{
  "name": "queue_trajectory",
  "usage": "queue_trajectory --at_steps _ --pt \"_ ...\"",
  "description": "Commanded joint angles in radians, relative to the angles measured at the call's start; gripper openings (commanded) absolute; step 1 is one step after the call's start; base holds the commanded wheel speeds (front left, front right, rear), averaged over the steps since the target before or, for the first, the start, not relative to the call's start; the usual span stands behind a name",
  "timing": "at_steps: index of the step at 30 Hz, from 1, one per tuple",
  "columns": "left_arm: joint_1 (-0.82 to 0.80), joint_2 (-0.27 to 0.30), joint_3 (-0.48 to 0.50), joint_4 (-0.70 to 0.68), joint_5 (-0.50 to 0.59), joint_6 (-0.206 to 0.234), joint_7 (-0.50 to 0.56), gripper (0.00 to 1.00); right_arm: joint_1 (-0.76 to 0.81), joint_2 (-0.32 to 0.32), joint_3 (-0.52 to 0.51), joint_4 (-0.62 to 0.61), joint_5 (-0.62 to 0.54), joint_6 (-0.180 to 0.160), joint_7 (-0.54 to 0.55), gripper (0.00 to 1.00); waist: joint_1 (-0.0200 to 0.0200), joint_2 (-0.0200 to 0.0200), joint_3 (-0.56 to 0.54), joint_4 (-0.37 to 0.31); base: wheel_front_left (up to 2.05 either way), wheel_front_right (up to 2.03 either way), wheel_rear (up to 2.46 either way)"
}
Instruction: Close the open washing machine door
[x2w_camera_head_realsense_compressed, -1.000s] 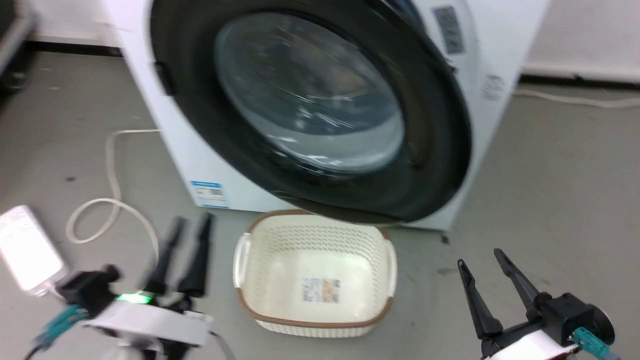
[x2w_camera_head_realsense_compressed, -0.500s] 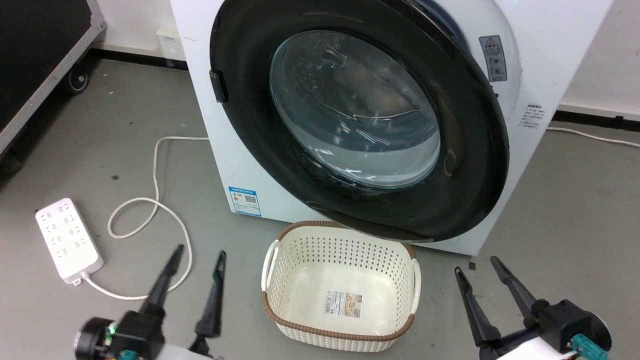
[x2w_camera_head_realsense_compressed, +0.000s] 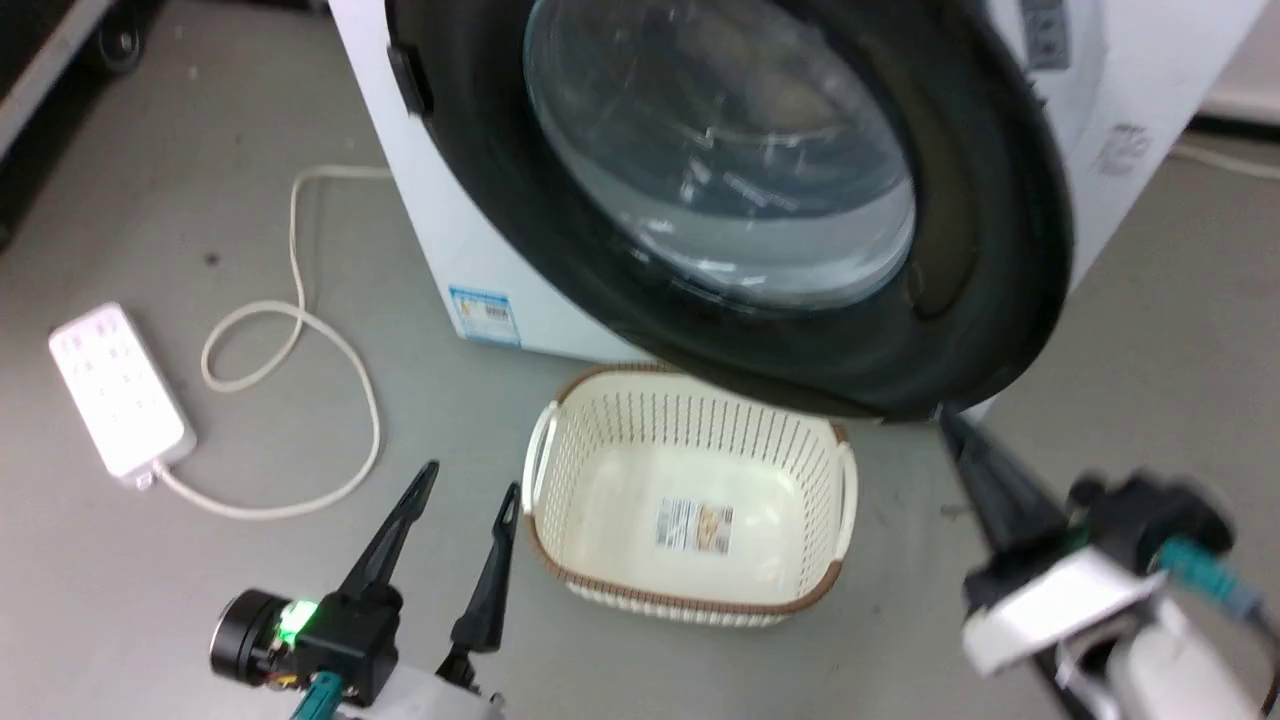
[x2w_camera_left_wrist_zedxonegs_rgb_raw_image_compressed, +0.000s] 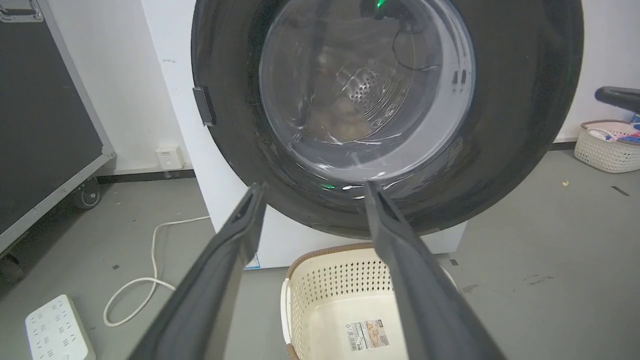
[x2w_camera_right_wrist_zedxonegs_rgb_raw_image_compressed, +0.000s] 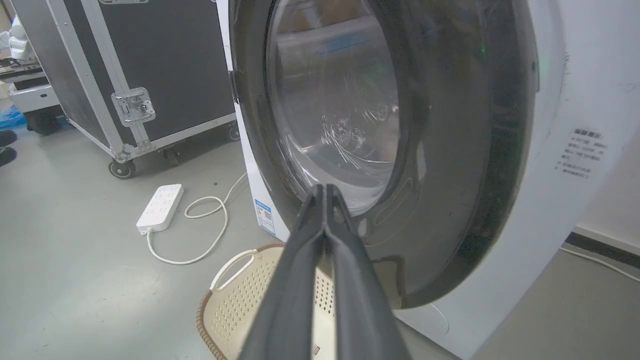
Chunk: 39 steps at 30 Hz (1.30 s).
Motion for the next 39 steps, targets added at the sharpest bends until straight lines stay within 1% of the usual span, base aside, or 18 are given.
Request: queue_trajectory --at_steps 1,11,15,17,18,22,26,29,33,34,35,39 --pt "-0.021 -0.007 -0.006 -0.004 0.007 -0.002 -0.004 1.00 -0.045 -0.025 0.004 0.001 0.016 0.001 0.012 0.00 -0.0002 -0.0001 0.054 0.019 0.00 0.00 0.00" --pt "-0.112 -0.037 -0.044 0.003 0.021 -0.002 -0.004 1.00 -0.350 -0.239 0.020 0.113 0.175 0.001 0.102 0.00 -0.0002 -0.0001 0.187 0.074 0.00 0.00 0.00" --pt "-0.141 -0.046 -0.049 -0.001 0.021 0.001 -0.004 1.00 -0.464 -0.300 0.016 0.175 0.226 0.001 0.130 0.00 -0.0002 -0.0001 0.232 0.092 0.00 0.00 0.00" --pt "-0.153 -0.049 -0.052 0.001 0.020 0.001 -0.004 1.00 -0.521 -0.317 0.003 0.216 0.251 0.001 0.147 0.00 -0.0002 -0.0001 0.247 0.100 0.00 0.00 0.00" --pt "-0.167 -0.053 -0.053 0.004 0.019 0.001 -0.004 1.00 -0.606 -0.335 -0.023 0.284 0.268 0.001 0.166 0.00 -0.0002 -0.0001 0.264 0.108 0.00 0.00 0.00" --pt "-0.179 -0.058 -0.057 0.008 0.020 0.002 -0.004 1.00 -0.695 -0.333 -0.067 0.377 0.276 0.001 0.175 0.00 -0.0002 -0.0001 0.274 0.114 0.00 0.00 0.00" --pt "-0.184 -0.062 -0.060 0.014 0.019 0.004 -0.004 1.00 -0.746 -0.330 -0.079 0.448 0.267 0.001 0.166 0.00 -0.0002 -0.0001 0.271 0.116 0.00 0.00 0.00" --pt "-0.181 -0.063 -0.054 0.016 0.018 0.007 -0.004 1.00 -0.754 -0.319 -0.070 0.484 0.266 0.001 0.146 0.00 -0.0002 -0.0001 0.254 0.108 0.00 0.00 0.00" --pt "-0.169 -0.059 -0.043 0.021 0.015 0.007 -0.004 1.00 -0.724 -0.294 -0.046 0.511 0.274 0.001 0.108 0.00 -0.0002 -0.0001 0.212 0.088 0.00 0.00 0.00" --pt "-0.166 -0.059 -0.040 0.023 0.013 0.006 -0.004 1.00 -0.710 -0.288 -0.036 0.512 0.272 0.001 0.091 0.69 -0.0002 -0.0001 0.196 0.081 0.00 0.00 0.00" --pt "-0.162 -0.058 -0.037 0.026 0.011 0.006 -0.004 1.00 -0.692 -0.281 -0.028 0.514 0.272 0.001 0.076 1.00 -0.0002 -0.0001 0.178 0.074 0.00 0.00 0.00" --pt "-0.137 -0.054 -0.020 0.042 0.001 0.005 -0.004 1.00 -0.594 -0.246 0.003 0.483 0.276 0.001 0.015 1.00 -0.0002 -0.0001 0.101 0.040 0.00 0.00 0.00"
